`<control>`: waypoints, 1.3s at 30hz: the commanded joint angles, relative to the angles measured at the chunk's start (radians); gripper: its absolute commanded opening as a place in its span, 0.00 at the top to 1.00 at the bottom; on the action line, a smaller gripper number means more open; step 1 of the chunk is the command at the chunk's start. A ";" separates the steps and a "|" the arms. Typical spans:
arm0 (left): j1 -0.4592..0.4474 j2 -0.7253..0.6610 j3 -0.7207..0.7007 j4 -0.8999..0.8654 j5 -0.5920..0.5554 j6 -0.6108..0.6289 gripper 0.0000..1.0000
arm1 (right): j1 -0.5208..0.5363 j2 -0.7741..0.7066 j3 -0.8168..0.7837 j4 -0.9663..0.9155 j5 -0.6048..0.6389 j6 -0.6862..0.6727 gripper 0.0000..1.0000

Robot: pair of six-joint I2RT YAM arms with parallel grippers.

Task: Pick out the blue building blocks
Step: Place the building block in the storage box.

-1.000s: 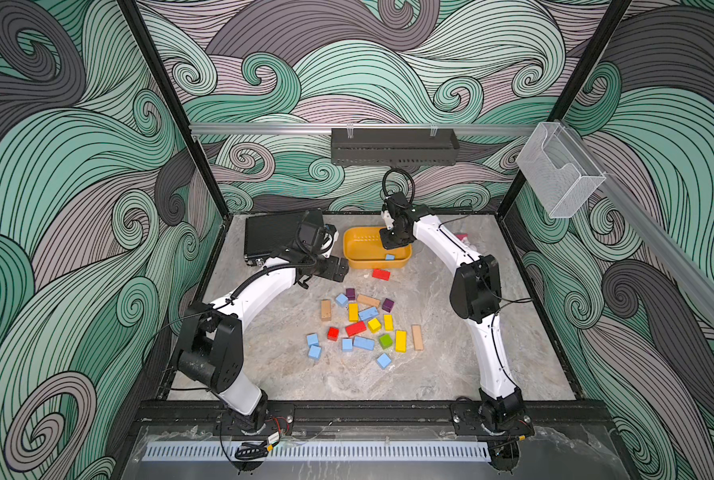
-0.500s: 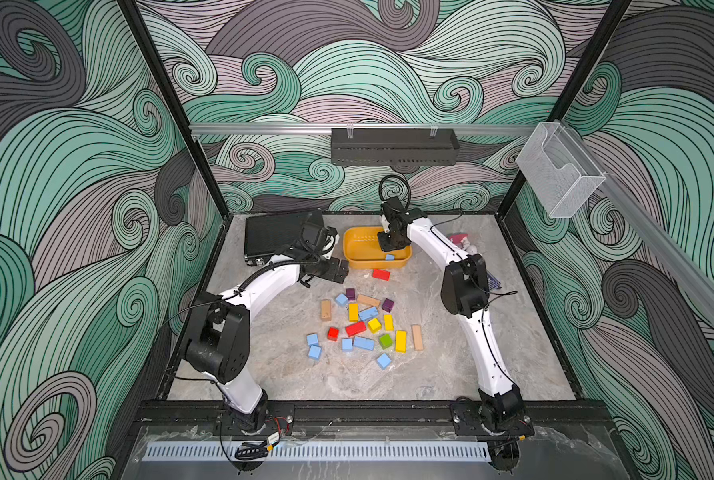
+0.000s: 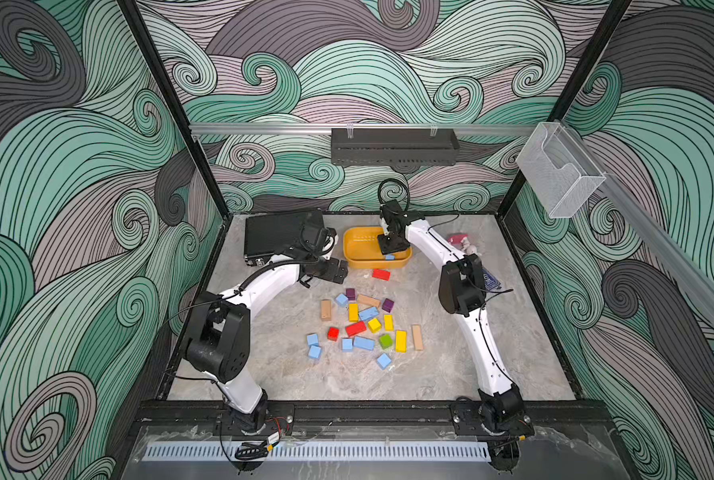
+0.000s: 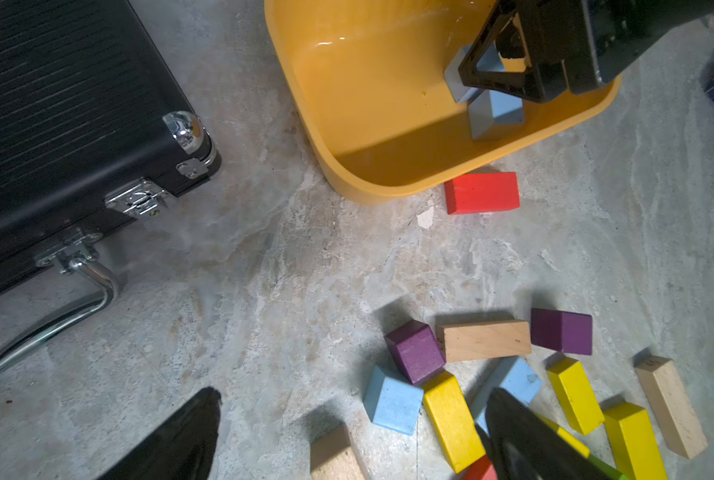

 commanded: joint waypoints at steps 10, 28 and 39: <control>0.007 -0.072 0.041 -0.076 0.013 -0.017 0.01 | -0.004 -0.130 -0.025 -0.013 -0.058 0.011 0.40; 0.007 -0.313 0.007 -0.176 0.009 -0.067 0.01 | -0.003 -0.585 -0.417 0.077 -0.207 0.024 0.08; 0.006 -0.411 0.061 -0.423 -0.068 -0.176 0.01 | 0.001 -0.955 -0.768 0.160 -0.265 0.041 0.01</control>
